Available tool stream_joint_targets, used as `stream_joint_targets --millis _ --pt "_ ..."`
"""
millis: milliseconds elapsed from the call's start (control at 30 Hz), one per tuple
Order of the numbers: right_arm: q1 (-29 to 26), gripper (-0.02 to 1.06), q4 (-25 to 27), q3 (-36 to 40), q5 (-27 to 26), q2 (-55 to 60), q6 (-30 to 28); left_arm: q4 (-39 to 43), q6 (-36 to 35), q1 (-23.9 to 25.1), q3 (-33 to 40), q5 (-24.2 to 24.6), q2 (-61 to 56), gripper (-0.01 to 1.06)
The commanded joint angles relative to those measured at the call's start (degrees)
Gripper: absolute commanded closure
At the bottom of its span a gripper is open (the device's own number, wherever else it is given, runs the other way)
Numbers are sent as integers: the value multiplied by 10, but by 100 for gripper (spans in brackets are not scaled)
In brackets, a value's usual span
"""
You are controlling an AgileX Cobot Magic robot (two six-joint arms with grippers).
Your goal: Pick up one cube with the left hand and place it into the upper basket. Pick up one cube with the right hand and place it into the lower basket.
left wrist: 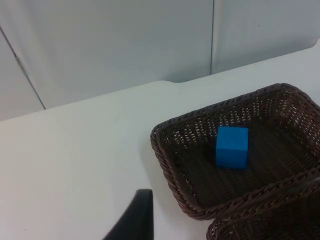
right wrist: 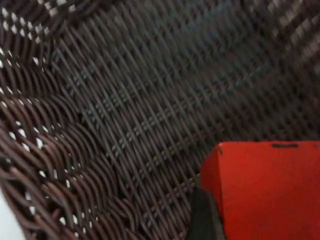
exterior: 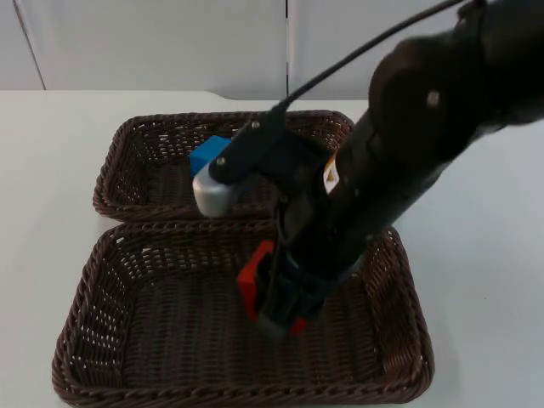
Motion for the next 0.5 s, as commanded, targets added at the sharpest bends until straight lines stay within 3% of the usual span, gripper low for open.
stream_joint_targets --millis 0,67,100,233,267,367,467 --pt "4 95 1 0 -15 13 -3 -1 -4 -4 3 -5 -2 0" --pt "4 85 1 0 -18 25 -3 -1 -4 -4 3 -5 -2 0" --pt "4 85 1 0 -18 25 -3 -1 -4 -4 3 -5 -2 0" --pt "4 61 1 0 -20 35 -3 -1 -4 -4 3 -5 -2 0" --pt "4 61 1 0 -20 35 -3 -1 -4 -4 3 -5 -2 0" --pt "4 44 3 0 -21 35 3 -1 -4 -4 3 -5 -2 0" --pt "4 37 3 0 -21 35 3 -1 -4 -4 3 -5 -2 0"
